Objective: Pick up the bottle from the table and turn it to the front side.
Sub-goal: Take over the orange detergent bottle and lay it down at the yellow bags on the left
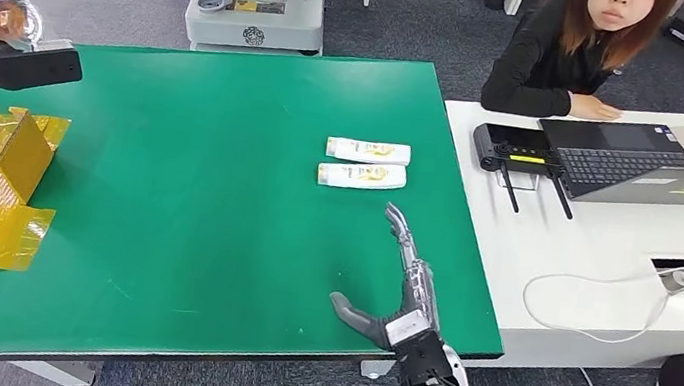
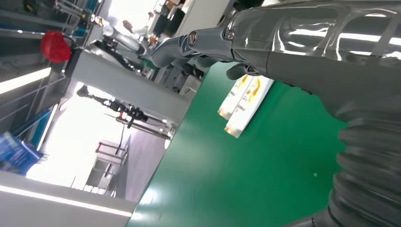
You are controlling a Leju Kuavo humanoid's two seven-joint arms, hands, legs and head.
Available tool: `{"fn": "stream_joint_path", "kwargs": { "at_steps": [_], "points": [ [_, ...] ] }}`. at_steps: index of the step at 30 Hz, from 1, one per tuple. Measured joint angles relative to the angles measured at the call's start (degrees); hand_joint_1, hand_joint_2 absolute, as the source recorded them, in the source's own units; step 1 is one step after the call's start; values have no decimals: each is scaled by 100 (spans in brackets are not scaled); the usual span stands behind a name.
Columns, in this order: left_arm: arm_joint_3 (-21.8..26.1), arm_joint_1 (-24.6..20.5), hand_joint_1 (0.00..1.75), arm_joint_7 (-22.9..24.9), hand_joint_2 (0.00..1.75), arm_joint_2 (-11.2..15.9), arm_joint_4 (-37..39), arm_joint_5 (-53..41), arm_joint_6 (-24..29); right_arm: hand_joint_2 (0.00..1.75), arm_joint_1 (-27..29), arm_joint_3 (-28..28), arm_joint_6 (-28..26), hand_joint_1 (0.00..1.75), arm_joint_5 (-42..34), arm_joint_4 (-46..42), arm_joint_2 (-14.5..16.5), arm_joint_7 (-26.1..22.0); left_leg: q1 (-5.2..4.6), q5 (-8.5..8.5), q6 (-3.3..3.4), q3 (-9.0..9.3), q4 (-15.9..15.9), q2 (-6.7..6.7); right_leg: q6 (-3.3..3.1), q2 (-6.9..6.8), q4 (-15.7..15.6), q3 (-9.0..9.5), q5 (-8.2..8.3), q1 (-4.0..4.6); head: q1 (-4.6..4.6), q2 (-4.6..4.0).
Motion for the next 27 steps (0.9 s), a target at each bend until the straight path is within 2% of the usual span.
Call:
{"fn": "stream_joint_path", "kwargs": {
  "at_steps": [6, 14, 20, 27],
  "points": [
    [-142, -163, 175, 116, 175, 149, 28, -231, -159, 175, 119, -74, -16, 0, -40, -188, -9, 67, -1, 1, 0, 0, 1, -2, 0, -2, 0, 2, 1, -1, -1, 0],
    [-357, -225, 175, 227, 175, 293, 74, -519, -349, 175, 321, -282, 249, 0, -100, -571, 55, 198, -1, 0, 0, -1, 1, 2, 0, 1, 0, 2, 1, -1, 0, 0],
    [-403, -127, 175, 131, 175, 714, 84, -546, -339, 175, 344, -376, 402, 0, -60, -593, 162, 202, 3, -2, -4, 0, -1, 24, -4, 22, 2, -5, 3, 3, -2, 0],
    [-450, 208, 175, -116, 175, 1240, 84, -473, -336, 175, 515, -497, 397, 0, -73, -657, 196, 156, 9, -3, -8, 0, -2, 19, -13, 18, 1, -5, -4, 8, 1, 0]
  ]
}}
